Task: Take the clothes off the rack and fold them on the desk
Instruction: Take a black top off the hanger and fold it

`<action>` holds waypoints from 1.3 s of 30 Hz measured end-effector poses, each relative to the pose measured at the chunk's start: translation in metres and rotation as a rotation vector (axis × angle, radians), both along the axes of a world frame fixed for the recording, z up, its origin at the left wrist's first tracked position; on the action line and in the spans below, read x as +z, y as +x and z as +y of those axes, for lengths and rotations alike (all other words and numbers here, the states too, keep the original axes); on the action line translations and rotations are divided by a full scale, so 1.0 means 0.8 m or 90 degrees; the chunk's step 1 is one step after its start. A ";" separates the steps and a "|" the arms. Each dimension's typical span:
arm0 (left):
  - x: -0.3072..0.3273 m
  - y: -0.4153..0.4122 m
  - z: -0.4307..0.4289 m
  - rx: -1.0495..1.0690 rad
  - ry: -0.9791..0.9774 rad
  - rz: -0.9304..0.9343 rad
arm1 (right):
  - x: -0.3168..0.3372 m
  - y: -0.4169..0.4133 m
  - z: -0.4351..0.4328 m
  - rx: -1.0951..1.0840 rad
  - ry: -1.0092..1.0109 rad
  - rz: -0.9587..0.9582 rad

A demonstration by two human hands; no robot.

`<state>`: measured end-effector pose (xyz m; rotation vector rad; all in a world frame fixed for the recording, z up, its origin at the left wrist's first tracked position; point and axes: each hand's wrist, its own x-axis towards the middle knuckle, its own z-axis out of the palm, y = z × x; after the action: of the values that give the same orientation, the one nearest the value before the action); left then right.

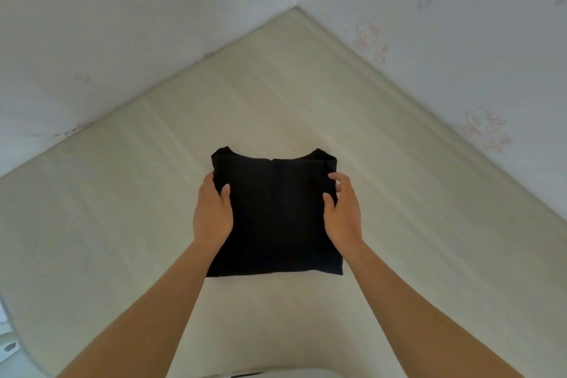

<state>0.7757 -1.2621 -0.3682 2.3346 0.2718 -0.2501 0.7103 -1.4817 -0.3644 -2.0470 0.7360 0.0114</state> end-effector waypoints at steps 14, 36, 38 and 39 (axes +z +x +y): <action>-0.021 0.001 -0.005 0.127 0.113 -0.008 | -0.021 0.028 -0.001 -0.080 -0.081 0.035; -0.004 -0.115 0.097 -0.359 0.122 0.059 | 0.003 -0.201 0.144 -0.186 0.043 0.164; 0.000 -0.130 0.097 -0.412 0.105 0.040 | 0.006 -0.237 0.157 -0.243 0.061 0.136; 0.004 -0.142 0.092 -0.448 0.102 0.026 | 0.008 -0.261 0.164 -0.283 0.067 0.122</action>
<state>0.6621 -1.1886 -0.3653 2.5055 -0.5454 -0.6339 0.5016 -1.3506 -0.3579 -1.7608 1.2700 -0.0083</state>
